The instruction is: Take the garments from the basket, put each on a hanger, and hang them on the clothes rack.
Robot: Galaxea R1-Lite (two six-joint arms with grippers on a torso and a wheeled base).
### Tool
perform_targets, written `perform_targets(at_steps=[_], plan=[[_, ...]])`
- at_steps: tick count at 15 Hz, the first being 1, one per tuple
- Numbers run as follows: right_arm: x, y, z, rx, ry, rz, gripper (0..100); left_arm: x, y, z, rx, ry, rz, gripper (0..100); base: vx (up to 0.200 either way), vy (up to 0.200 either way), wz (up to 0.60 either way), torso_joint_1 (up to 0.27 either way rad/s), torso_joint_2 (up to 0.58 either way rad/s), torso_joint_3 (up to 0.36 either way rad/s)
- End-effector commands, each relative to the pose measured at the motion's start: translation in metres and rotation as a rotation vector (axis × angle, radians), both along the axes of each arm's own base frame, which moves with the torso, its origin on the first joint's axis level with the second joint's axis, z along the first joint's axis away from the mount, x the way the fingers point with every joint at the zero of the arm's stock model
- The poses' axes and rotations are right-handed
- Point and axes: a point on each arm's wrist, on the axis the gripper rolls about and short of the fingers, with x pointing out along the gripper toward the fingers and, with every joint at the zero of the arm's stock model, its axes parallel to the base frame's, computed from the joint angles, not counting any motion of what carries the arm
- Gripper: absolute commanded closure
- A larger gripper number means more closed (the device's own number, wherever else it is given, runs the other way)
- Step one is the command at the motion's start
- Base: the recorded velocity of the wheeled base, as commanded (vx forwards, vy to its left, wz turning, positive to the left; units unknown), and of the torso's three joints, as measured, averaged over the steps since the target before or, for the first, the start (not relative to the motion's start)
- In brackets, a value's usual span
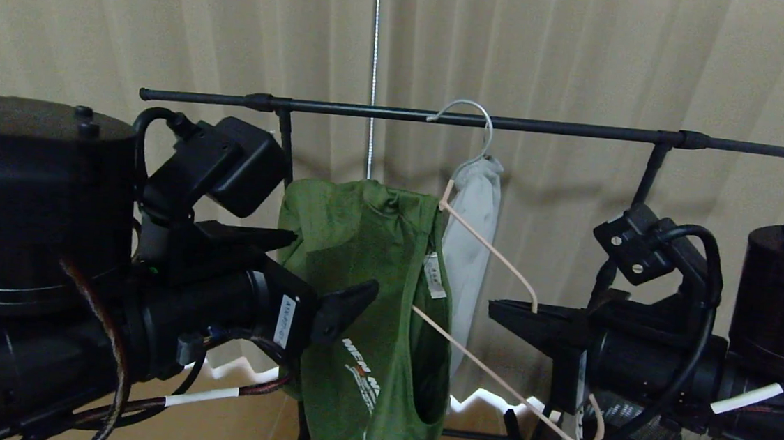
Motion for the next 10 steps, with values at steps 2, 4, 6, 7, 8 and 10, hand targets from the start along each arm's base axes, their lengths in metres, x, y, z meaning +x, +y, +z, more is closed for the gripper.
perform_targets(at_steps=[2, 4, 6, 7, 8, 10], plan=[[-0.004, -0.015, 0.002, -0.011, -0.028, -0.013, 100, 0.006, 0.024, -0.015, 0.056, -0.155, 0.05, 0, 0.0, 0.0, 0.0, 0.0, 0.0, 0.0], [-0.004, -0.016, 0.003, 0.0, -0.016, 0.034, 100, 0.015, 0.034, -0.011, 0.152, -0.268, 0.043, 0, 0.0, 0.0, 0.0, 0.0, 0.0, 0.0], [-0.002, -0.014, 0.001, -0.008, -0.005, 0.072, 100, 0.018, 0.038, -0.008, 0.223, -0.332, -0.06, 0, 0.0, 0.0, 0.0, 0.0, 0.0, 0.0], [-0.001, -0.013, 0.0, -0.007, 0.001, 0.09, 100, 0.019, 0.037, -0.007, 0.248, -0.36, -0.104, 0, 0.0, 0.0, 0.0, 0.0, 0.0, 0.0], [0.001, -0.011, -0.002, -0.009, 0.013, 0.104, 100, 0.02, 0.035, -0.004, 0.27, -0.394, -0.141, 0, 0.0, 0.0, 0.0, 0.0, 0.0, 0.0], [0.003, -0.007, -0.005, -0.022, 0.015, 0.119, 100, 0.028, 0.029, 0.001, 0.298, -0.435, -0.185, 0, 0.0, 0.0, 0.0, 0.0, 0.0, 0.0]])
